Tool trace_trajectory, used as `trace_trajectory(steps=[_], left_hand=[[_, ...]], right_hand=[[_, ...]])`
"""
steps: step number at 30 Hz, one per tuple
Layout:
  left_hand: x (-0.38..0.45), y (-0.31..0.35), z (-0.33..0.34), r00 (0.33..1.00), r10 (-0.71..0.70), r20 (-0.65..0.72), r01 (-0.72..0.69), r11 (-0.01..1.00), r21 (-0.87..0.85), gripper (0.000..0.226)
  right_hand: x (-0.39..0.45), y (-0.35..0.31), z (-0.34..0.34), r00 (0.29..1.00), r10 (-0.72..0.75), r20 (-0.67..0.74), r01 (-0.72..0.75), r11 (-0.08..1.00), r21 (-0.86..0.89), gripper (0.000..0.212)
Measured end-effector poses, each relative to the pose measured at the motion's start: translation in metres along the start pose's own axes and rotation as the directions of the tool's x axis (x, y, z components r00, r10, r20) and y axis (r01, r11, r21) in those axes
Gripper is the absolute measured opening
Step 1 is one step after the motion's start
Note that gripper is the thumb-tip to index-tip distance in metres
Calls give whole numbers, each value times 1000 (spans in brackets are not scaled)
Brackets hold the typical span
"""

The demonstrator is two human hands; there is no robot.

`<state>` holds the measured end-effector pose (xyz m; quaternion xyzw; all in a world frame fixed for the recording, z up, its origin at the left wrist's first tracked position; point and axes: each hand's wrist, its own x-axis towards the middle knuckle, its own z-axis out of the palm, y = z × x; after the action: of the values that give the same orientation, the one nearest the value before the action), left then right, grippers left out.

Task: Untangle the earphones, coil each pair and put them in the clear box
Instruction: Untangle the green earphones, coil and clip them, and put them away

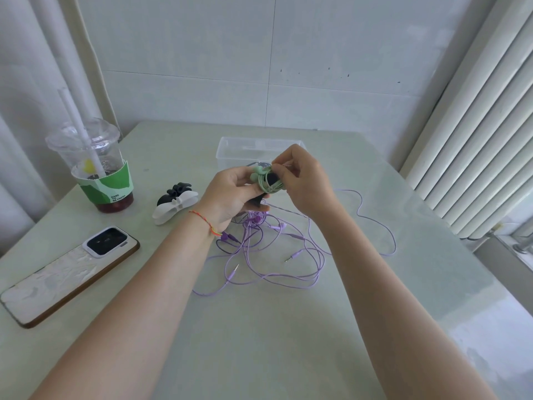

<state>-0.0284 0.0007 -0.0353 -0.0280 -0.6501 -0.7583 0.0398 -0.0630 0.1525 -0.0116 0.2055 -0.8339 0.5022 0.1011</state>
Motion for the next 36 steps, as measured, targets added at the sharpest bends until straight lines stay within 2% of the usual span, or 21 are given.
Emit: trace_trajectory(steps=[5,10,16,21,26,31,36], left_hand=[[-2,0,1,999,5,43,-4,1000,-16,23],[-1,4,-1,998,-4,56,2,999,38,19],[-3,7,-2,997,-26,69,24,999,32,14],[-3,8,-2,993,-74,89,72,997,19,10],[-6,9,-2,988,-84,126,83,996,14,15],[-7,12,-2,994,-71,77,76,995,-66,30],[-7,13,-3,994,-67,91,69,998,-15,41]], right_hand=[[-1,0,0,1000,-12,4,12,999,-51,5],[-2,-2,0,1000,-31,-1,31,995,-92,5],[-2,-4,4,992,-124,-32,117,977,-181,6],[-2,-6,4,981,-177,-76,164,974,-157,7],[0,-2,2,992,-110,-56,103,988,-117,6],[4,5,-3,999,34,40,-33,998,-47,5],[2,4,-8,993,66,99,-69,997,31,6]])
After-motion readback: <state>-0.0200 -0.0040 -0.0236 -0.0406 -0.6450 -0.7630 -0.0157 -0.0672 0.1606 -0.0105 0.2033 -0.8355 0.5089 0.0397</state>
